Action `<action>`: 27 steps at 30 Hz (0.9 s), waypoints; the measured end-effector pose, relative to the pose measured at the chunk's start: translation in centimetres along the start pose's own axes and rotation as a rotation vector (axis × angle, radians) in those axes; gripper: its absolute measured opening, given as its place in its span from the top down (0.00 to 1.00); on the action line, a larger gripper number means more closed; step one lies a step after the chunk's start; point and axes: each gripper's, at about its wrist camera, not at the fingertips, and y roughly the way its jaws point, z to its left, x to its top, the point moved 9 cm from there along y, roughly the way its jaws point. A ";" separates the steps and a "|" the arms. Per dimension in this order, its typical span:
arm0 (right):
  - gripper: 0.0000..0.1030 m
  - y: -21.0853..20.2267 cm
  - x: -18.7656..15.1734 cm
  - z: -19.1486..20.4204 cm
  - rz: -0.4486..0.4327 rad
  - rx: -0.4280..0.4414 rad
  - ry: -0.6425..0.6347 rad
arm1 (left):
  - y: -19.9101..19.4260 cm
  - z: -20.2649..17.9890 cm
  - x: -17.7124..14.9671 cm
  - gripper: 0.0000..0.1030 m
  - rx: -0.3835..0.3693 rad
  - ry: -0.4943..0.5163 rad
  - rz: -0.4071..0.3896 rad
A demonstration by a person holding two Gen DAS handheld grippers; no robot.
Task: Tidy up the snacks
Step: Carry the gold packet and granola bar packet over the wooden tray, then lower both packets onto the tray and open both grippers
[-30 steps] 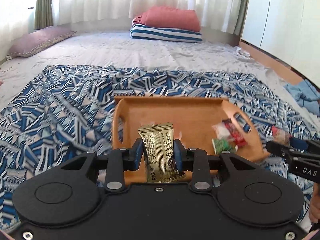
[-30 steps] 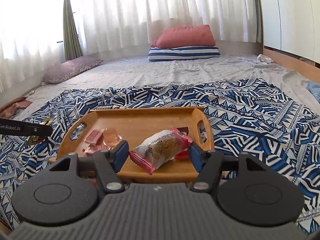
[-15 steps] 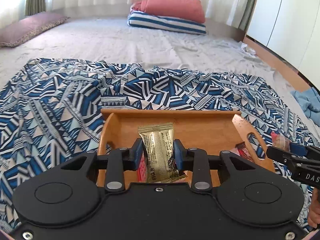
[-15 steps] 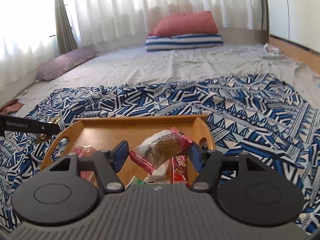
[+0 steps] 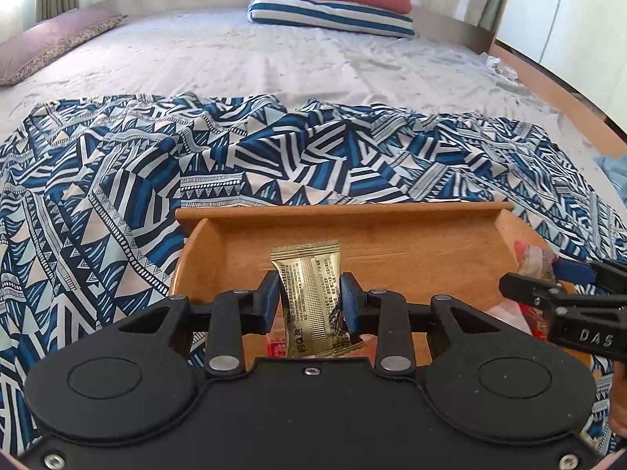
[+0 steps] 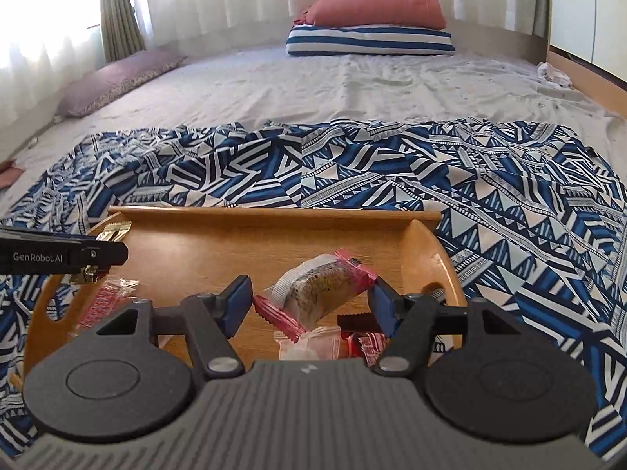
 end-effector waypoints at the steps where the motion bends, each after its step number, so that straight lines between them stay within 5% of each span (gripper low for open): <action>1: 0.35 0.4 -0.1 0.2 0.005 -0.001 -0.009 | 0.3 0.2 0.0 0.70 0.006 -0.003 0.004; 27: 0.34 4.0 -1.4 1.3 0.023 -0.008 -0.082 | 3.6 1.3 -0.7 0.69 0.049 0.007 0.034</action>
